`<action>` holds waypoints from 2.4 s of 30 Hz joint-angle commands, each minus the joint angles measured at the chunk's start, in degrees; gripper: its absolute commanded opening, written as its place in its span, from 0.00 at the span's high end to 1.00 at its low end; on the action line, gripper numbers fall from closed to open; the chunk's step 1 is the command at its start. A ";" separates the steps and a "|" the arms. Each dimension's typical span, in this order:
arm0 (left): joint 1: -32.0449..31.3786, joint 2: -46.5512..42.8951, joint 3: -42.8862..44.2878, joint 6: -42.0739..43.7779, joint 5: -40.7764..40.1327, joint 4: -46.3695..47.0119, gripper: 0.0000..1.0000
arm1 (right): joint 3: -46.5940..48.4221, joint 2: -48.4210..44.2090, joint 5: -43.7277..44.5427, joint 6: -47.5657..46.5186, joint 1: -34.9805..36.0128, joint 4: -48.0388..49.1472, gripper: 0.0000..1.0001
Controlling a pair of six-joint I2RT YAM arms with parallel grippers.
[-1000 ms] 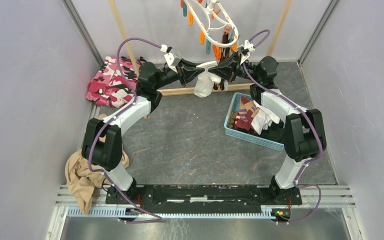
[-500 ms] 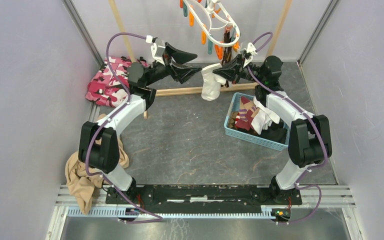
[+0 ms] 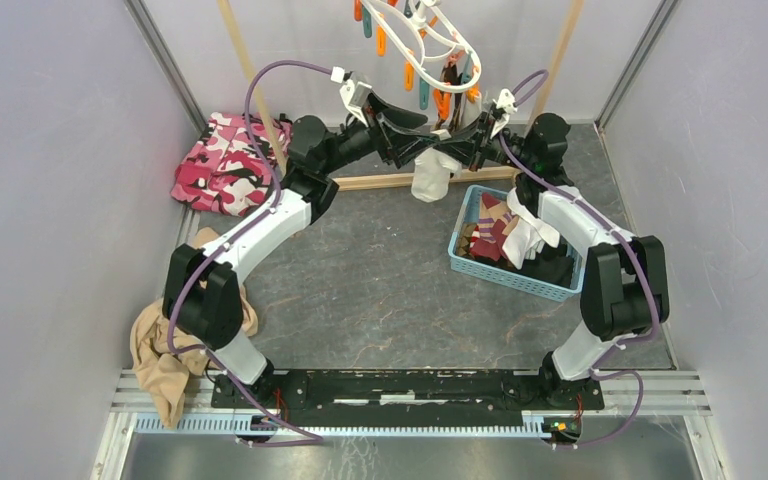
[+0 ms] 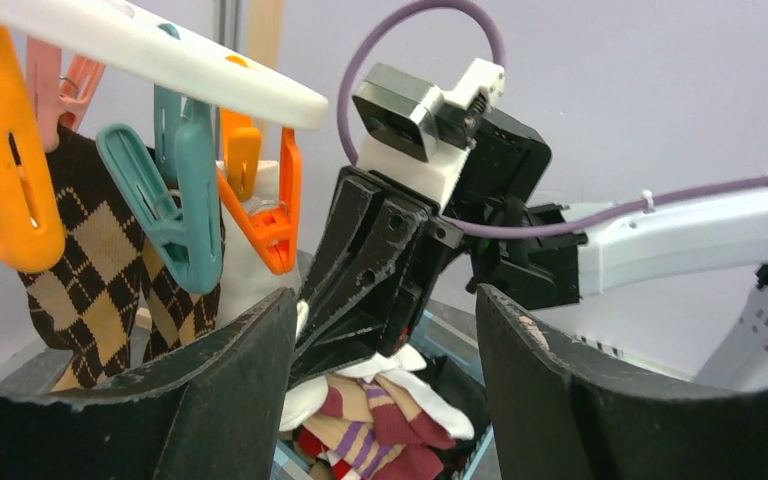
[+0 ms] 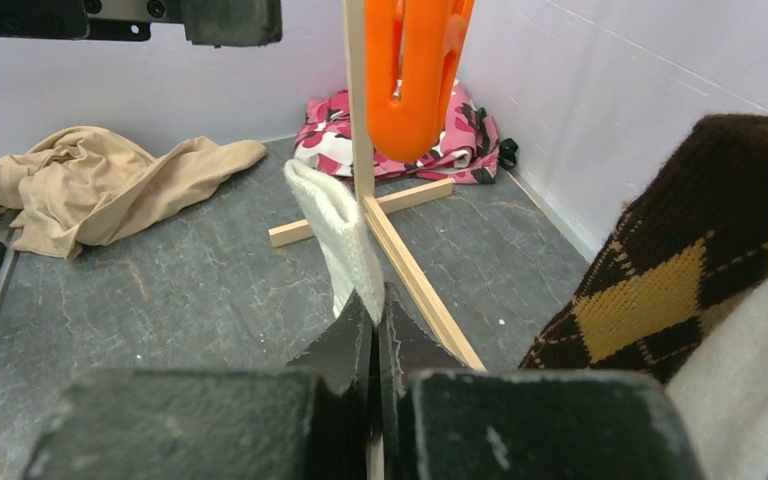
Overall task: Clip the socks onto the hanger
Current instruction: Open the clamp at the hanger.
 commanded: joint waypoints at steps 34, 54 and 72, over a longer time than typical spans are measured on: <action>-8.59 0.69 4.88 0.70 -25.42 -11.22 0.34 | 0.56 -1.72 4.26 2.89 -1.52 1.41 1.00; -13.49 -0.24 5.11 3.81 -37.29 -9.85 0.21 | 0.35 -1.59 6.09 3.50 -1.63 0.93 1.00; -15.37 7.37 15.92 6.52 -47.84 -18.04 0.38 | 0.44 -0.80 5.87 5.25 -2.06 2.77 1.00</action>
